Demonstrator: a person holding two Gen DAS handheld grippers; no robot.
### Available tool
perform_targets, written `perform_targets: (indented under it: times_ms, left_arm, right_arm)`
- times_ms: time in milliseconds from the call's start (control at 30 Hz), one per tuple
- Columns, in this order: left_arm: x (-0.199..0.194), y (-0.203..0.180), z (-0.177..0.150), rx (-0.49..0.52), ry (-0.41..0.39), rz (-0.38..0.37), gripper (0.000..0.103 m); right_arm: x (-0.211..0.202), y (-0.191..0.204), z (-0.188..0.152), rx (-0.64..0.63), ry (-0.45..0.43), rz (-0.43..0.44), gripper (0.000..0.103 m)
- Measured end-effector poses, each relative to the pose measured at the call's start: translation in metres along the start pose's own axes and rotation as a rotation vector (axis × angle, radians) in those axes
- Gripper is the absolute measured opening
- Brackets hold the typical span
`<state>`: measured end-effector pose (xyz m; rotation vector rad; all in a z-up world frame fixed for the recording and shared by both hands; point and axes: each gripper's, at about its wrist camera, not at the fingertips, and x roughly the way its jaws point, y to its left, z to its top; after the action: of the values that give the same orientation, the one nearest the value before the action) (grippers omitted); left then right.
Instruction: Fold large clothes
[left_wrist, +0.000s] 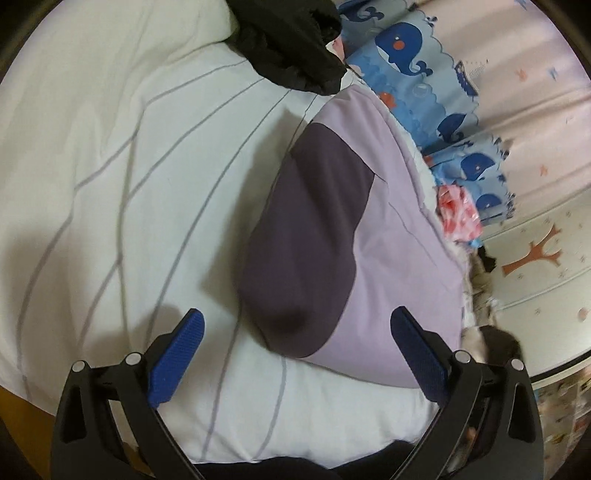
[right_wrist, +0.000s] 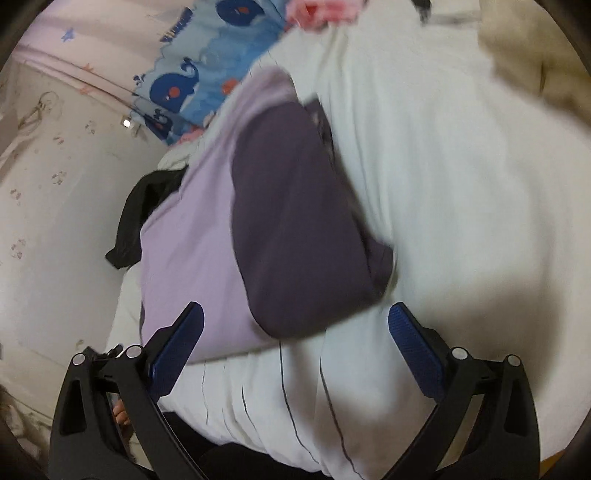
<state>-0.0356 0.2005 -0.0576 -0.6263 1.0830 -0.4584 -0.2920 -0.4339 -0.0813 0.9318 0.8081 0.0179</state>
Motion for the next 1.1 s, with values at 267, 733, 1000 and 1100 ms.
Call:
perform_targets:
  times_ms: [267,733,1000,1100]
  left_arm:
    - [0.025,-0.007,-0.005,-0.090,0.023,-0.118,0.097]
    - [0.068,-0.039,0.004,0.031,0.098,0.013,0.075]
    - [0.027,-0.078,0.029,0.068,0.119,-0.069,0.038]
    - [0.010,-0.095,0.023,0.099,0.115,-0.105,0.034]
  right_arm:
    - [0.014,-0.001,0.019,-0.008,-0.046,0.045,0.097]
    - [0.023,0.018,0.045,-0.026,-0.091,0.054,0.068]
    - [-0.009,0.056,0.060,-0.102,-0.107,0.124,0.034]
    - [-0.028,0.072,0.052,-0.098,-0.132,0.204,0.030]
